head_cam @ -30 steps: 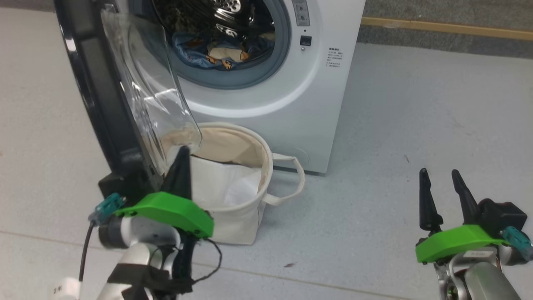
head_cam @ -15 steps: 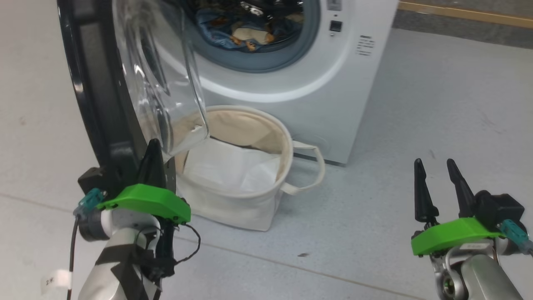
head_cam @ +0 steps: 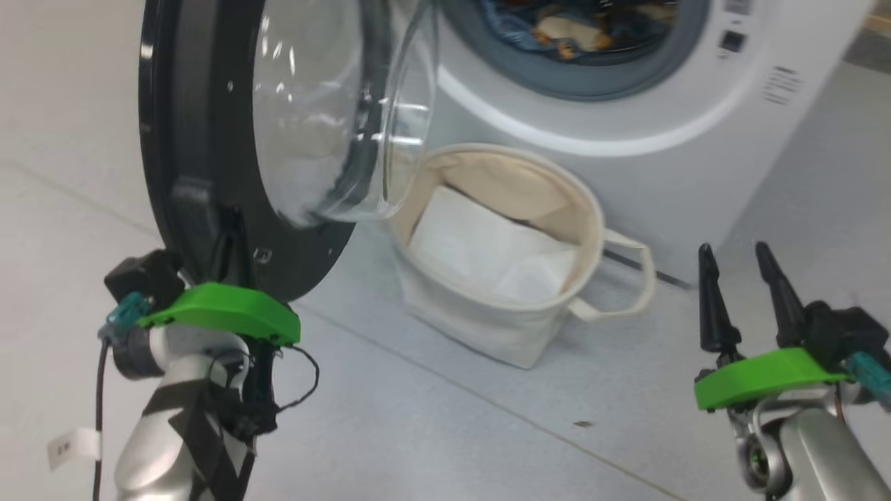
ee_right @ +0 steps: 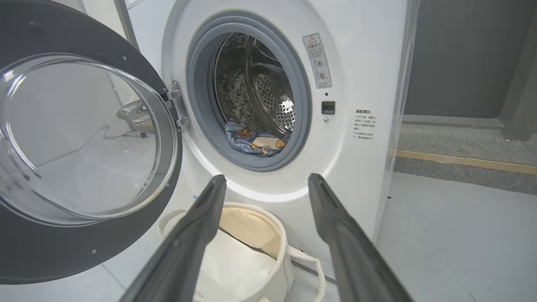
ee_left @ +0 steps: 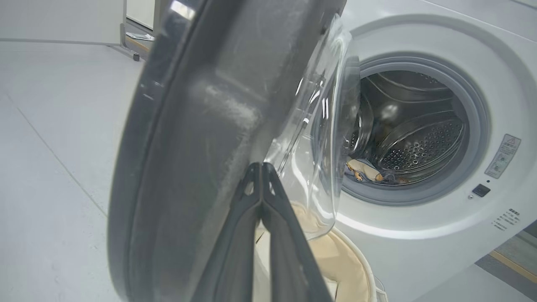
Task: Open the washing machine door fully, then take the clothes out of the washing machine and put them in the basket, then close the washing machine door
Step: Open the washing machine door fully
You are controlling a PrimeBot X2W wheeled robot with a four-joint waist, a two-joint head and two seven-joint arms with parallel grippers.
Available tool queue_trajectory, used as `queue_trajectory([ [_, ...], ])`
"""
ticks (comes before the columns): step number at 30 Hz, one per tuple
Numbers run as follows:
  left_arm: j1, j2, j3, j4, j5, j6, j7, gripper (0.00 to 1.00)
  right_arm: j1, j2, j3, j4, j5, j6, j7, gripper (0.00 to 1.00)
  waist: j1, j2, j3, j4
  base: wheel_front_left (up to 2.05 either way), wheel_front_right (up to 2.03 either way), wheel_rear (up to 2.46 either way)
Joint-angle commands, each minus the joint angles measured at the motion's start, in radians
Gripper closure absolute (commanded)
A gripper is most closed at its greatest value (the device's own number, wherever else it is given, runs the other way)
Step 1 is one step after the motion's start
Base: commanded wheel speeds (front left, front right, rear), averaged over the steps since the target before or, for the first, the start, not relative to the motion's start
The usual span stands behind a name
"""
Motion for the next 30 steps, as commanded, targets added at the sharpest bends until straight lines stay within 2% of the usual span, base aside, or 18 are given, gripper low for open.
queue_trajectory([
  [1, -0.069, 0.034, 0.044, -0.005, -0.013, -0.011, -0.013, 1.00, -0.051, -0.022, 0.019, -0.045, -0.011, 0.001, -0.012, 0.00, -0.0001, 0.0000, 0.052, 0.088, 0.00, 0.00, 0.00],
  [4, -0.122, 0.031, 0.053, 0.043, -0.023, -0.030, -0.033, 1.00, -0.065, -0.043, 0.026, -0.052, -0.019, 0.001, -0.012, 0.00, -0.0001, 0.0000, 0.092, 0.144, 0.00, 0.00, 0.00],
  [9, -0.214, 0.040, 0.103, 0.135, -0.075, -0.090, -0.064, 1.00, -0.140, -0.090, 0.083, -0.043, -0.026, 0.001, -0.010, 0.00, -0.0001, 0.0000, 0.189, 0.174, 0.00, 0.00, 0.00],
  [19, -0.358, 0.064, 0.234, 0.290, -0.112, -0.163, -0.099, 1.00, -0.304, -0.167, 0.178, -0.029, -0.014, 0.001, 0.025, 0.00, -0.0001, 0.0000, 0.351, 0.199, 0.00, 0.00, 0.00],
  [25, -0.413, 0.070, 0.277, 0.342, -0.105, -0.208, -0.099, 1.00, -0.364, -0.184, 0.222, -0.027, -0.014, 0.001, 0.044, 0.00, -0.0001, 0.0000, 0.411, 0.198, 0.00, 0.00, 0.00],
  [30, -0.447, 0.073, 0.331, 0.391, -0.073, -0.231, -0.099, 1.00, -0.374, -0.193, 0.215, -0.022, -0.014, 0.001, 0.041, 0.00, -0.0001, 0.0000, 0.430, 0.196, 0.00, 0.00, 0.00],
])
